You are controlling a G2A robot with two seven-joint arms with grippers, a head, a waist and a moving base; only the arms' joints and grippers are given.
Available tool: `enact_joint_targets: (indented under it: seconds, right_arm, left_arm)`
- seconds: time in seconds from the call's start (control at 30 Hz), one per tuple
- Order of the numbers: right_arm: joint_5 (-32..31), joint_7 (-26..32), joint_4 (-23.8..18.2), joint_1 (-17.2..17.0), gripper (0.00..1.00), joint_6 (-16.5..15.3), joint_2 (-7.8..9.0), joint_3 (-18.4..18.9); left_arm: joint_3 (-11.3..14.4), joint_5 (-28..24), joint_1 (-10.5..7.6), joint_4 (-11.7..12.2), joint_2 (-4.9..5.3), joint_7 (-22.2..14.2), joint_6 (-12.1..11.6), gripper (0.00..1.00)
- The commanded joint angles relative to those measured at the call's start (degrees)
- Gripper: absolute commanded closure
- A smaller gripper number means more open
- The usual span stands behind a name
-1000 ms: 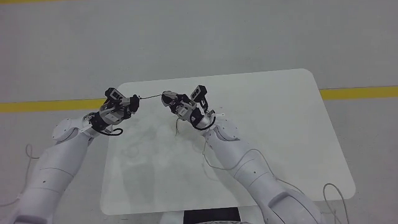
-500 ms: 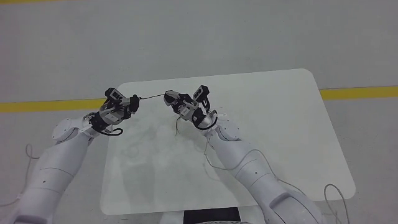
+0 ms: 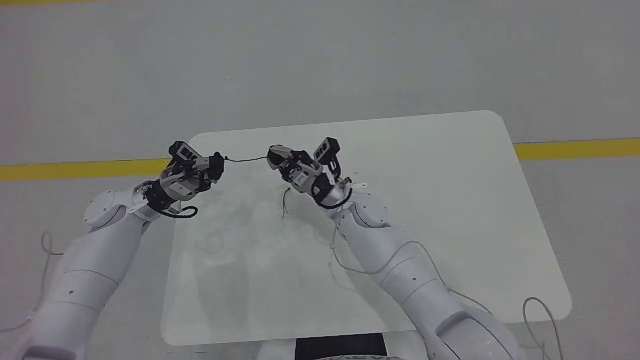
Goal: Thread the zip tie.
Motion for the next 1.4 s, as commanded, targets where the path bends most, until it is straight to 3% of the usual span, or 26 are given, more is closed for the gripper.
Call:
enact_joint_targets:
  seconds: [0.0, 0.33, 0.57, 0.6, 0.63, 0.73, 0.77, 1.23, 1.37]
  right_arm:
    - [0.03, -0.05, -0.03, -0.03, 1.0, -0.05, 0.05, 0.05]
    - [0.27, -0.27, -0.2, -0.52, 1.0, -0.74, 0.47, 0.69]
    - [-0.18, -1.24, -1.96, -1.4, 1.0, -2.27, 1.43, 3.21]
    - [-0.55, -1.31, -2.41, -1.57, 0.94, -2.44, 1.61, 3.61]
    - [-1.11, -1.35, -2.98, -1.68, 0.76, -2.44, 1.81, 4.03]
    - [-3.22, -1.53, -5.71, -2.67, 0.45, -2.44, 2.42, 5.58]
    - [-4.42, -1.56, -6.66, -2.92, 0.0, -2.44, 2.58, 5.84]
    - [-5.41, -2.54, -7.6, -3.17, 0.0, -2.44, 2.74, 6.17]
    - [-9.37, -5.22, -11.45, -4.48, 0.0, -2.44, 3.62, 8.61]
  left_arm:
    - [0.0, 0.0, 0.0, 0.0, 0.0, 0.0, 0.0, 1.0]
    - [0.0, 0.0, 0.0, 0.0, 0.0, 0.0, 0.0, 1.0]
    - [0.0, 0.0, 0.0, 0.0, 0.0, 0.0, 0.0, 1.0]
    - [0.0, 0.0, 0.0, 0.0, 0.0, 0.0, 0.0, 1.0]
    - [0.0, 0.0, 0.0, 0.0, 0.0, 0.0, 0.0, 1.0]
    - [0.0, 0.0, 0.0, 0.0, 0.0, 0.0, 0.0, 1.0]
    - [0.0, 0.0, 0.0, 0.0, 0.0, 0.0, 0.0, 1.0]
    - [0.02, 0.05, 0.05, -0.12, -0.02, 0.38, 0.04, 1.0]
    - [-0.5, 1.86, 0.84, -2.69, 0.14, 2.06, 0.93, 1.0]
